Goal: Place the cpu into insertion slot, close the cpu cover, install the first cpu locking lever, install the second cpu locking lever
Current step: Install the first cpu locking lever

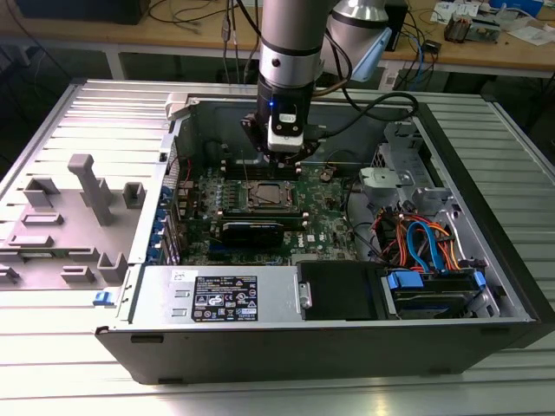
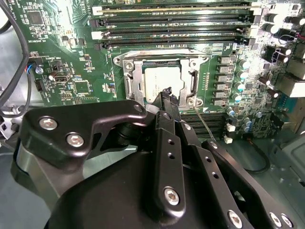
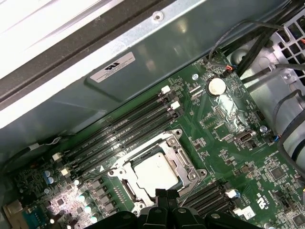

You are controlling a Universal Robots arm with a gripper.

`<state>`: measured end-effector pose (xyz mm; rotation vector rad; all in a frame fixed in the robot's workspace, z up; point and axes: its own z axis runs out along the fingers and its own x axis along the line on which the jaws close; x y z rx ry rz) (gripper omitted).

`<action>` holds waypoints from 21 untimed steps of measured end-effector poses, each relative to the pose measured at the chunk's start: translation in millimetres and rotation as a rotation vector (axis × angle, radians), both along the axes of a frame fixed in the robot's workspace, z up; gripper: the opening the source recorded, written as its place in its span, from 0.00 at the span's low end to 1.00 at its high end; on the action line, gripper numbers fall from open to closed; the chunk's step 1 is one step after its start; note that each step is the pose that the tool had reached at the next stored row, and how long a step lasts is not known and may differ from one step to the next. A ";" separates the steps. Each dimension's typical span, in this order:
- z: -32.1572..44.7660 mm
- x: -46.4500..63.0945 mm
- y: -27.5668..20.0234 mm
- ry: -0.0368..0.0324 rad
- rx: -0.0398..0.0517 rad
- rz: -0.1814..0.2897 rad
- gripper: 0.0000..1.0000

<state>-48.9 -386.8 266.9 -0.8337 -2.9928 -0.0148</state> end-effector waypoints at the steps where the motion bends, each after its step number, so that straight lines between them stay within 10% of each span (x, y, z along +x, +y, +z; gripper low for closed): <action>1: 0.0 0.0 0.0 0.0000 0.0000 0.000 0.11; 12: 0.0 0.0 -0.2 0.0000 0.0000 0.009 0.11; 21: -0.1 -5.5 -0.4 -0.0001 0.0006 0.111 0.11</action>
